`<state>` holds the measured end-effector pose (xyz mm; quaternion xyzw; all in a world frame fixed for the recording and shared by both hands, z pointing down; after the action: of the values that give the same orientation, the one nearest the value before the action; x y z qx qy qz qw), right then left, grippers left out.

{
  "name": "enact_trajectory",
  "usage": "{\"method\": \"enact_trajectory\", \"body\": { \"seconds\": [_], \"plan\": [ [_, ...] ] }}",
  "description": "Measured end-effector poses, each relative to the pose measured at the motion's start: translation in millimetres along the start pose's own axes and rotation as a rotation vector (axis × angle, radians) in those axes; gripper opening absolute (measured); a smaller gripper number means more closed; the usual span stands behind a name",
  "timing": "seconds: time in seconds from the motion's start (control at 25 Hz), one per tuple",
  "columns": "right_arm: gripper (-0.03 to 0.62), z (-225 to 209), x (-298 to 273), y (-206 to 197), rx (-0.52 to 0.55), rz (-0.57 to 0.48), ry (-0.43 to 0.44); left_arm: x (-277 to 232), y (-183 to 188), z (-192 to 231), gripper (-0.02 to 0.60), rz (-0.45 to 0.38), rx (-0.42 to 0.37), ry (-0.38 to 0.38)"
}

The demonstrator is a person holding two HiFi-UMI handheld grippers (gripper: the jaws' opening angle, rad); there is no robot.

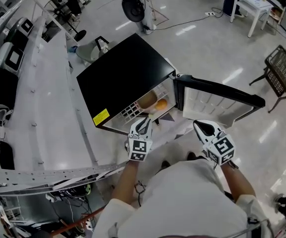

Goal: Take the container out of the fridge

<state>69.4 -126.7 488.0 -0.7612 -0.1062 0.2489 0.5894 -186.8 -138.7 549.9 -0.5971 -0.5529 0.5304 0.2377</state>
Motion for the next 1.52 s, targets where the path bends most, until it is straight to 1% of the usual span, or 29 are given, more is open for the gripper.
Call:
{"method": "enact_trajectory", "body": {
  "seconds": [0.2, 0.44, 0.52, 0.68, 0.8, 0.88, 1.0, 1.16, 1.24, 1.32, 1.4, 1.44, 1.48, 1.52],
  "plan": [
    [0.007, -12, -2, -4, -0.011, 0.007, 0.034, -30, -14, -10, 0.116, 0.075, -0.165, 0.028],
    [0.006, -22, -3, -9, -0.032, -0.002, 0.057, -65, -25, -18, 0.174, 0.131, -0.387, 0.079],
    [0.006, -23, -2, -11, -0.042, -0.002, 0.064, -76, -28, -19, 0.196, 0.150, -0.441, 0.098],
    [0.007, -25, -1, -16, -0.057, 0.002, 0.079, -98, -38, -17, 0.219, 0.195, -0.545, 0.125],
    [0.006, -26, -2, -16, -0.058, 0.002, 0.091, -114, -49, -15, 0.257, 0.231, -0.615, 0.148],
    [0.006, -27, -2, -16, -0.054, 0.006, 0.098, -123, -56, -16, 0.300, 0.252, -0.659, 0.164],
    [0.006, -29, -2, -15, -0.050, 0.014, 0.105, -137, -66, -16, 0.318, 0.284, -0.717, 0.179],
    [0.006, -33, 2, -16, -0.053, 0.023, 0.104, -153, -71, -12, 0.325, 0.303, -0.783, 0.229],
    [0.006, -36, 7, -17, -0.053, 0.030, 0.098, -161, -76, -11, 0.325, 0.330, -0.792, 0.239],
    [0.006, -40, 11, -18, -0.055, 0.035, 0.093, -167, -84, -12, 0.325, 0.368, -0.786, 0.245],
    [0.006, -44, 16, -19, -0.058, 0.039, 0.087, -168, -87, -12, 0.325, 0.384, -0.777, 0.267],
    [0.007, -46, 19, -19, -0.058, 0.041, 0.084, -168, -85, -11, 0.318, 0.380, -0.773, 0.286],
    [0.006, -48, 20, -19, -0.058, 0.041, 0.082, -167, -81, -10, 0.275, 0.369, -0.768, 0.302],
    [0.007, -50, 22, -19, -0.059, 0.042, 0.080, -166, -77, -11, 0.264, 0.356, -0.764, 0.311]
  ]
}}
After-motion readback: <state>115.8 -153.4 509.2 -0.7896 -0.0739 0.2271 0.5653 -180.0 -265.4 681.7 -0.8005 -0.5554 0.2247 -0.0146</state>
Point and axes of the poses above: the fingertips, and each gripper's own axes: x backward along the fingers, z to its left, y out of its top, the point moved 6 cm from there along x, backward along the fingers, and after that the axes turned 11 degrees about y, right-handed, at the moved point
